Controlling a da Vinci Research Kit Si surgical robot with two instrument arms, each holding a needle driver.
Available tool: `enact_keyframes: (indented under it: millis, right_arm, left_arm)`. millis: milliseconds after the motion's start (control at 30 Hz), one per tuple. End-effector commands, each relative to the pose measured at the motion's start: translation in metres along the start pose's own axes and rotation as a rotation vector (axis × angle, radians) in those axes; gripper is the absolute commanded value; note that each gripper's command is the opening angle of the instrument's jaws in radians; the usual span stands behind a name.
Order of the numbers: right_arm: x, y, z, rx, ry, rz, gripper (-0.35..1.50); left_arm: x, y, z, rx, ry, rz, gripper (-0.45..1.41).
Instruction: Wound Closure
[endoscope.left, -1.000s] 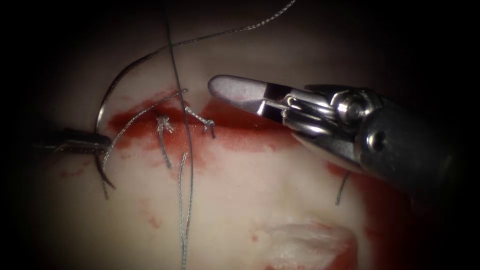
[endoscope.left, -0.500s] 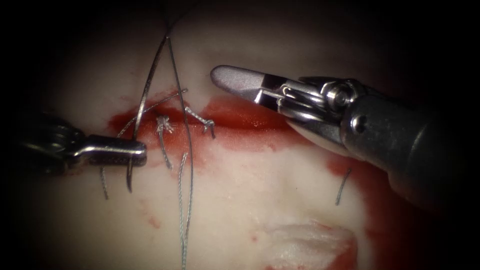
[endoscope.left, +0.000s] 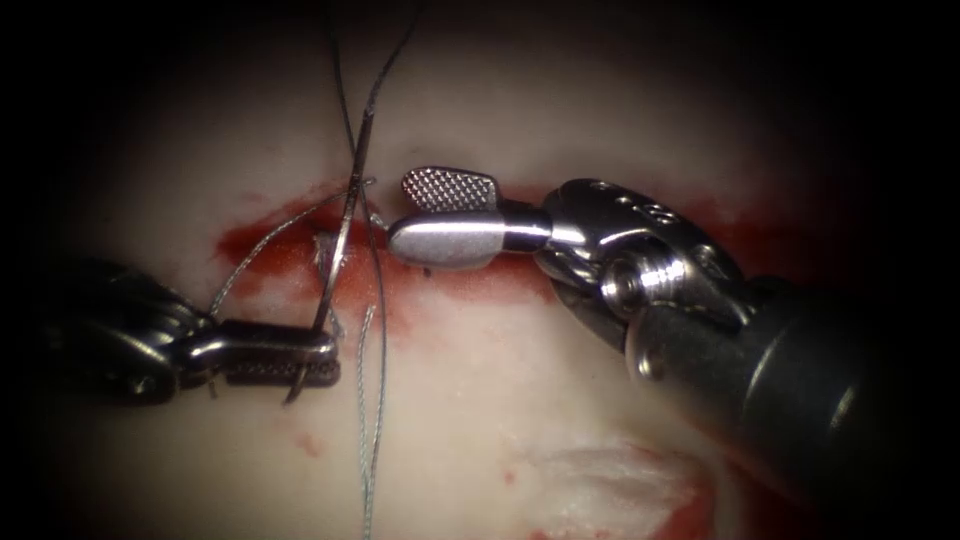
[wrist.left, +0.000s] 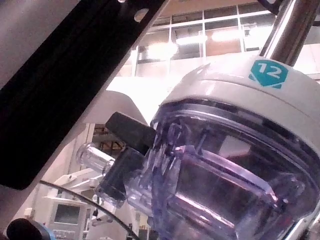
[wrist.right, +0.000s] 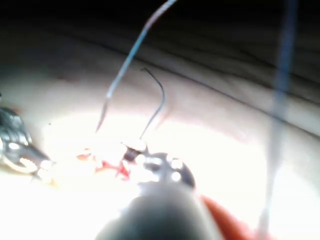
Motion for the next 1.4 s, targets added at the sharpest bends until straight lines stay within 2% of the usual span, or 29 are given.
enact_keyframes:
  millis: [33, 667, 700, 833, 967, 1033, 1067, 1100, 1167, 1200, 1233, 1267, 1400]
  right_arm:
    - [0.0008, 0.0004, 0.0011, -0.001, 0.007, -0.009, 0.88]
    - [0.0009, 0.0001, 0.0030, -0.031, 0.031, -0.006, 0.64]
    - [0.0009, 0.0002, 0.0031, -0.031, 0.031, -0.006, 0.52]
    - [0.0010, 0.0003, 0.0034, -0.033, 0.036, -0.006, -0.35]
    - [0.0014, 0.0002, 0.0035, -0.036, 0.043, -0.001, -0.35]
    - [0.0020, 0.0000, 0.0035, -0.036, 0.044, 0.006, -0.35]
    - [0.0023, 0.0000, 0.0035, -0.036, 0.044, 0.010, -0.35]
    - [0.0027, -0.0001, 0.0033, -0.034, 0.043, 0.002, -0.35]
    - [0.0031, 0.0001, 0.0028, -0.030, 0.039, -0.041, -0.35]
    - [0.0037, 0.0005, 0.0017, -0.020, 0.030, -0.121, -0.35]
    - [0.0037, 0.0005, 0.0017, -0.020, 0.030, -0.121, -0.35]
    - [0.0040, 0.0008, 0.0011, -0.017, 0.028, -0.156, -0.35]
    - [0.0061, 0.0025, -0.0022, -0.015, 0.029, -0.265, -0.35]
  left_arm:
    - [-0.0002, -0.0010, 0.0008, 0.002, 0.002, 0.007, -0.45]
    - [0.0003, -0.0004, 0.0024, -0.008, 0.013, 0.007, -0.45]
    - [0.0003, -0.0004, 0.0024, -0.008, 0.014, 0.007, -0.45]
    - [0.0004, -0.0004, 0.0024, -0.005, 0.015, 0.007, -0.45]
    - [0.0006, -0.0008, 0.0025, 0.011, 0.030, 0.001, -0.45]
    - [0.0007, -0.0011, 0.0026, 0.012, 0.032, -0.004, 0.32]
    - [0.0008, -0.0013, 0.0027, 0.019, 0.030, 0.006, 0.61]
    - [0.0008, -0.0014, 0.0027, 0.028, 0.020, 0.058, 0.74]
    - [0.0007, -0.0015, 0.0027, 0.048, -0.007, 0.201, 0.96]
    - [0.0005, -0.0017, 0.0025, 0.062, -0.034, 0.344, 1.13]
    - [0.0005, -0.0017, 0.0025, 0.062, -0.034, 0.344, 1.13]
    - [0.0003, -0.0018, 0.0024, 0.069, -0.052, 0.391, 1.23]
    - [-0.0003, -0.0032, 0.0017, 0.104, -0.129, 0.468, 1.27]
